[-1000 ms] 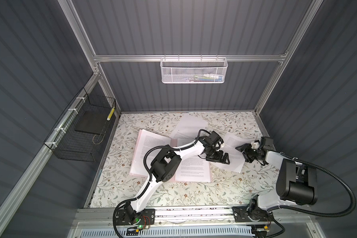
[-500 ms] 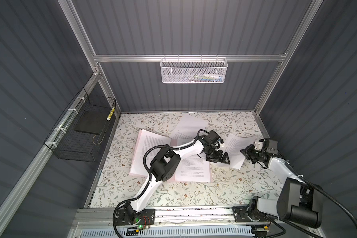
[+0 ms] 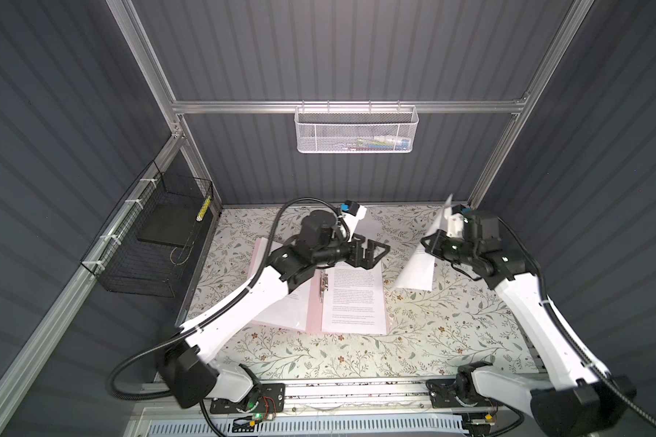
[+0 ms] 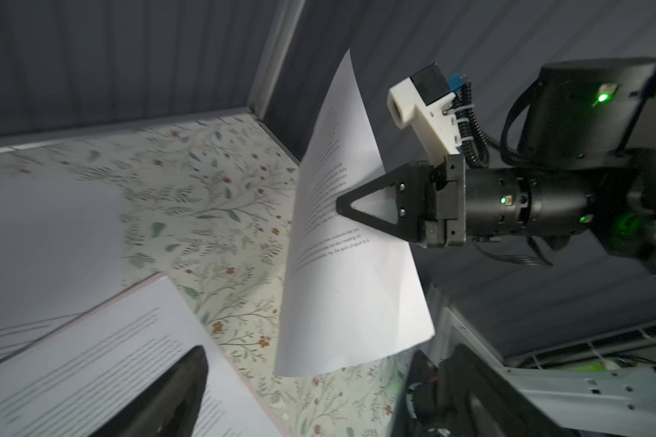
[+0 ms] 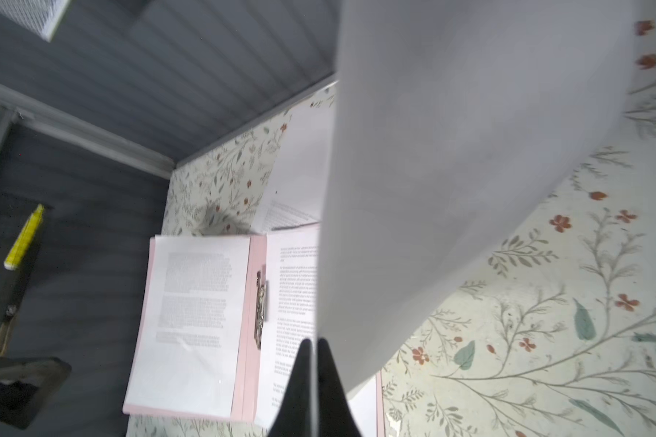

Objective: Put the files into the folder

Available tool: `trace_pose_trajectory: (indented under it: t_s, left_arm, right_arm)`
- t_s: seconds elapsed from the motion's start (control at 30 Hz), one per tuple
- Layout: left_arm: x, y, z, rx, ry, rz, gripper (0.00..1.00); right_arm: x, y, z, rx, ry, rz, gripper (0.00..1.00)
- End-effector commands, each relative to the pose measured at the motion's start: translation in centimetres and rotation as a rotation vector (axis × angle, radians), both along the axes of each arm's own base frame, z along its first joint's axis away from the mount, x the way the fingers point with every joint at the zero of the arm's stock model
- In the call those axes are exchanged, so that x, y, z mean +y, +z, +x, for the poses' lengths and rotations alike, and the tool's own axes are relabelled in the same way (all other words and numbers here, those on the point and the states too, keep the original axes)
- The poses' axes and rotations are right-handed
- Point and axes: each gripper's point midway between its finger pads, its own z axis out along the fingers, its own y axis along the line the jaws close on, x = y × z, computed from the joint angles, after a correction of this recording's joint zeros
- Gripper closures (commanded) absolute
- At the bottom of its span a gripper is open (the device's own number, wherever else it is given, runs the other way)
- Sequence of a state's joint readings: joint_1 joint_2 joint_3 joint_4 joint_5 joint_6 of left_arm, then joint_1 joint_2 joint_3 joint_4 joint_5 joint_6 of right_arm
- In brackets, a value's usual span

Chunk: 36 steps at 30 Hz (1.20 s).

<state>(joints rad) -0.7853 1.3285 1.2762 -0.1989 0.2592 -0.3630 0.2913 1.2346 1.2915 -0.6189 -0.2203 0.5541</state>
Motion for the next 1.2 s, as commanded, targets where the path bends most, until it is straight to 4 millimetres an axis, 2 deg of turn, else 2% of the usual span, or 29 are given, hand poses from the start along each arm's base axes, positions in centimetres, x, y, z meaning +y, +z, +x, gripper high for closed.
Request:
trace_pose_trajectory:
  t_s: [0.0, 0.07, 0.1, 0.17, 0.2, 0.33, 0.47, 0.53, 0.63, 0.83, 0.9, 1.0, 1.17]
  left_arm:
    - [5.8, -5.5, 1.7, -0.090, 0.226, 0.261, 0.00]
    - [8.2, -5.9, 1.0, -0.109, 0.265, 0.308, 0.00]
    - [8.9, -6.0, 0.6, -0.117, 0.267, 0.321, 0.00]
    - [10.0, -6.4, -0.4, -0.126, 0.265, 0.342, 0.00]
    - [10.5, -6.6, -0.7, -0.128, 0.275, 0.352, 0.00]
    - [12.4, -7.1, -2.1, -0.151, 0.277, 0.394, 0.00]
    - [15.0, -8.9, -1.9, -0.171, 0.371, 0.463, 0.00]
    - [15.8, -8.9, -1.4, -0.179, 0.435, 0.444, 0.00]
    - [15.5, -8.4, -1.2, -0.192, 0.423, 0.433, 0.00]
    - [14.3, -9.7, -1.5, -0.143, 0.350, 0.440, 0.00]
    - [14.1, -9.7, -1.6, -0.141, 0.339, 0.438, 0.00]
    - [13.9, -9.8, -1.6, -0.141, 0.330, 0.441, 0.00]
    - [13.9, -9.9, -1.7, -0.144, 0.325, 0.441, 0.00]
  right_arm:
    - [5.9, 0.7, -1.3, 0.031, 0.151, -0.072, 1.00]
    - [10.7, 2.8, -2.0, 0.001, 0.278, 0.008, 1.00]
    - [12.3, 3.4, -2.3, -0.004, 0.320, 0.049, 1.00]
    - [14.7, 3.9, -2.9, 0.006, 0.399, 0.150, 1.00]
    - [15.0, 3.8, -2.8, 0.002, 0.403, 0.171, 1.00]
    - [12.9, 0.2, -1.5, 0.054, 0.340, 0.167, 1.00]
    - [10.6, -5.4, -0.7, 0.132, 0.279, 0.177, 1.00]
    - [10.1, -8.3, -0.3, 0.171, 0.266, 0.163, 1.00]
    - [9.3, -13.8, -0.3, 0.278, 0.215, 0.093, 1.00]
    - [10.1, -21.3, -0.4, 0.314, 0.214, 0.007, 1.00]
    - [10.6, -22.6, -0.5, 0.330, 0.238, 0.017, 1.00]
    - [11.3, -22.9, -0.9, 0.323, 0.282, 0.026, 1.00]
    - [11.1, -23.4, -1.6, 0.341, 0.302, -0.017, 1.00]
